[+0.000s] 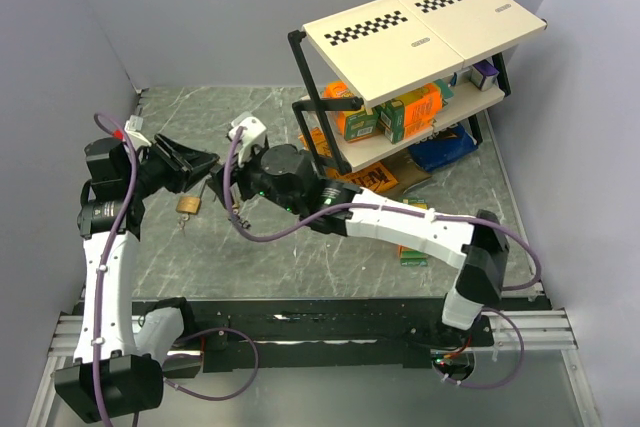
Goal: Lock with the key
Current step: Pick up the lock from the center of the board.
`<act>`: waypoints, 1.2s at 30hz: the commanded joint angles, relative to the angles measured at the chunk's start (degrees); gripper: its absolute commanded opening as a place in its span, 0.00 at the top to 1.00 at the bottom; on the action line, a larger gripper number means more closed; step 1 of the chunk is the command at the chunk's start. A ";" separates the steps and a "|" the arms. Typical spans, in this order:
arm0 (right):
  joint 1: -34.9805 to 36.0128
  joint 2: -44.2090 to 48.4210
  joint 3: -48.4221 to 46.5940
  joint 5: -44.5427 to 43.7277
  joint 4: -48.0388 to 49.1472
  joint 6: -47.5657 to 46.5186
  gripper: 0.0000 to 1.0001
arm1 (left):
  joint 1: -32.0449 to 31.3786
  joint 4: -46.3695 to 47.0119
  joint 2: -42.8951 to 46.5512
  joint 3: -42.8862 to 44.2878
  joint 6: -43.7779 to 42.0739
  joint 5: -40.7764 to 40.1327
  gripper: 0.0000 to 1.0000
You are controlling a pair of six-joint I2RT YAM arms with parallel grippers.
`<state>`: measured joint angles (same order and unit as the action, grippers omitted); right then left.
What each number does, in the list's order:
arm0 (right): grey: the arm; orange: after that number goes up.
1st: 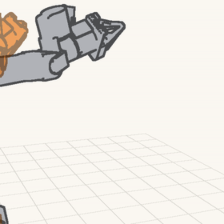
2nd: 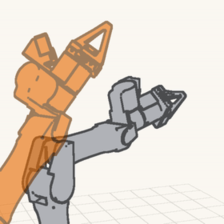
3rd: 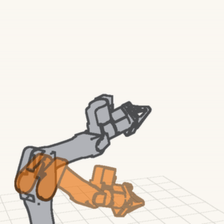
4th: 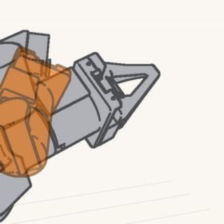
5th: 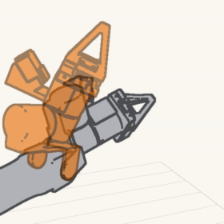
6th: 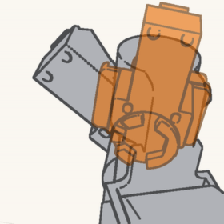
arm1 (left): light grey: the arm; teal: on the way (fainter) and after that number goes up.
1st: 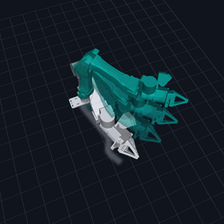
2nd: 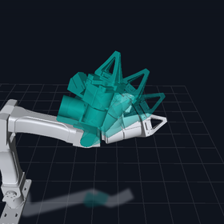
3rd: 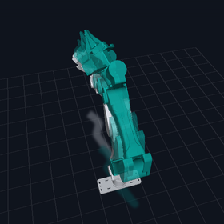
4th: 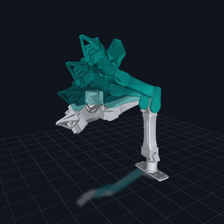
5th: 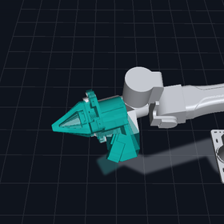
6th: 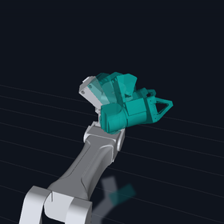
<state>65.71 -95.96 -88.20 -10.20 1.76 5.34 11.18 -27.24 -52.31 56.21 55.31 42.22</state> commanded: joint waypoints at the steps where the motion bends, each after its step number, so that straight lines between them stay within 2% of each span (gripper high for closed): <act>1: 1.00 -2.38 -4.34 -2.99 5.71 1.51 0.11 | 0.60 2.81 1.16 1.01 3.23 1.29 0.99; 5: 1.17 -4.49 -5.75 -4.74 6.76 0.19 0.14 | 0.60 2.37 1.51 1.71 3.31 1.82 0.99; 15: 1.08 -6.43 -6.19 -8.87 8.08 0.54 0.32 | 0.60 4.92 1.25 1.45 4.98 4.54 0.99; 25: 1.00 -8.36 -6.63 -10.37 11.07 -2.09 0.37 | 0.68 7.38 1.43 1.10 6.65 7.26 0.99; 31: 1.00 -10.12 -7.33 -12.21 14.15 -4.90 0.45 | 0.60 8.35 1.51 0.40 7.18 8.23 0.99; 34: 0.91 -10.03 -7.07 -13.18 15.37 -4.90 0.57 | 0.69 8.70 1.69 0.13 7.27 8.67 0.99; 35: 1.00 -10.03 -7.07 -13.53 15.64 -6.38 0.66 | 0.60 8.70 1.69 0.05 7.27 8.76 0.99; 36: 0.91 -9.95 -6.98 -13.88 15.90 -6.66 0.71 | 0.68 8.53 1.69 -0.13 7.18 8.67 0.99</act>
<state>67.24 -105.45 -92.99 -20.56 13.06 0.82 12.25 -21.45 -52.31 56.14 61.23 46.33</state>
